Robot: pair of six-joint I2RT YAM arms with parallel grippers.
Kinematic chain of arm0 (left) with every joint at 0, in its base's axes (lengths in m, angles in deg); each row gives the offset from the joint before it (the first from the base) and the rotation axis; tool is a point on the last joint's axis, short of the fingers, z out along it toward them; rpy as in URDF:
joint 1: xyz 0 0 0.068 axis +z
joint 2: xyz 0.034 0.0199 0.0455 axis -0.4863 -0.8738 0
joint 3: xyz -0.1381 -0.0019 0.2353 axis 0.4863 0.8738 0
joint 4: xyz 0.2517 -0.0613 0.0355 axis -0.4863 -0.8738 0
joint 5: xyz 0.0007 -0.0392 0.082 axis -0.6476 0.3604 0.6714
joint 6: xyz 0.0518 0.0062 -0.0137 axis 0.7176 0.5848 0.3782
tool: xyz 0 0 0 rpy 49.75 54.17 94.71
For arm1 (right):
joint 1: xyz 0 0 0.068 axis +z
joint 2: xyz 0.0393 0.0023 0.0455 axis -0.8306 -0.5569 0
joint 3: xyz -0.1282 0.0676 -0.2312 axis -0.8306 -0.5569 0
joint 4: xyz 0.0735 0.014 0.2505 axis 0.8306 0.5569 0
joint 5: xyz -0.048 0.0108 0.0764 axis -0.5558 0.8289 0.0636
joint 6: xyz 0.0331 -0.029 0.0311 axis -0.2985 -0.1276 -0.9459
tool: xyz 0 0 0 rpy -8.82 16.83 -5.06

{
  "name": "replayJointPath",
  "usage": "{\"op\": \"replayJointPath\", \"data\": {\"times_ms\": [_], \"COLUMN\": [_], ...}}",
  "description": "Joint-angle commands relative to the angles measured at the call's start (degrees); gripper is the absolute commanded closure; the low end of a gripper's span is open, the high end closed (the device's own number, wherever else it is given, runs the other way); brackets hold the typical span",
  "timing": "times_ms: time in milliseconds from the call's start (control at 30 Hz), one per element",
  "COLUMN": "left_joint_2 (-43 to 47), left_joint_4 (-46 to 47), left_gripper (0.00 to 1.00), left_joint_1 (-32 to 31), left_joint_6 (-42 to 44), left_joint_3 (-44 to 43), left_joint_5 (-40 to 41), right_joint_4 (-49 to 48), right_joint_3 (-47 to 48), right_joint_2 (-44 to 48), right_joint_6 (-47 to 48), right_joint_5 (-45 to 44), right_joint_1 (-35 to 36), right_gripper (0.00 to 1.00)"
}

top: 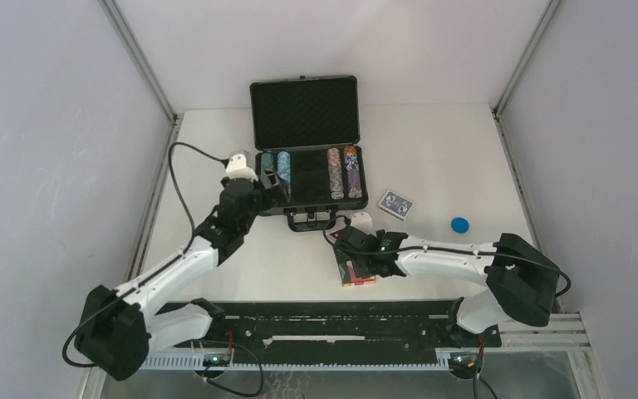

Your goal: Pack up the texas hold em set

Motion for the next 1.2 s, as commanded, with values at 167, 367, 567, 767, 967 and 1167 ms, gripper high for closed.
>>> {"op": "replayJointPath", "data": {"times_ms": [167,367,567,767,967,1167], "left_joint_2": [7.0,5.1,3.4,4.3,3.8,3.9], "left_joint_4": [1.2,-0.5,-3.0,-3.9,-3.9,-3.8], "left_gripper": [0.0,0.0,0.0,0.0,0.0,0.0], "left_joint_1": [-0.7,-0.8,-0.9,-0.9,-0.9,-0.9], "left_joint_6": [-2.4,-4.5,-4.5,-3.4,-3.5,-3.6], "left_joint_3": [4.6,2.3,0.0,0.0,0.2,0.5], "left_joint_5": [2.6,2.7,0.8,0.8,0.5,0.4], "right_joint_4": [0.6,1.9,-0.7,-2.8,-3.5,-4.5], "right_joint_3": [-0.2,-0.4,-2.3,-2.3,-2.4,-3.6], "right_joint_2": [2.7,11.5,11.9,6.7,3.0,1.3], "right_joint_6": [-7.2,-3.8,2.9,2.8,1.2,0.3], "right_joint_5": [-7.7,-7.2,-0.5,0.9,0.0,0.1], "right_joint_1": [4.6,-4.8,-19.2,-20.1,-17.3,-17.1], "right_gripper": [0.0,0.0,0.0,0.18,0.28,0.34]}}
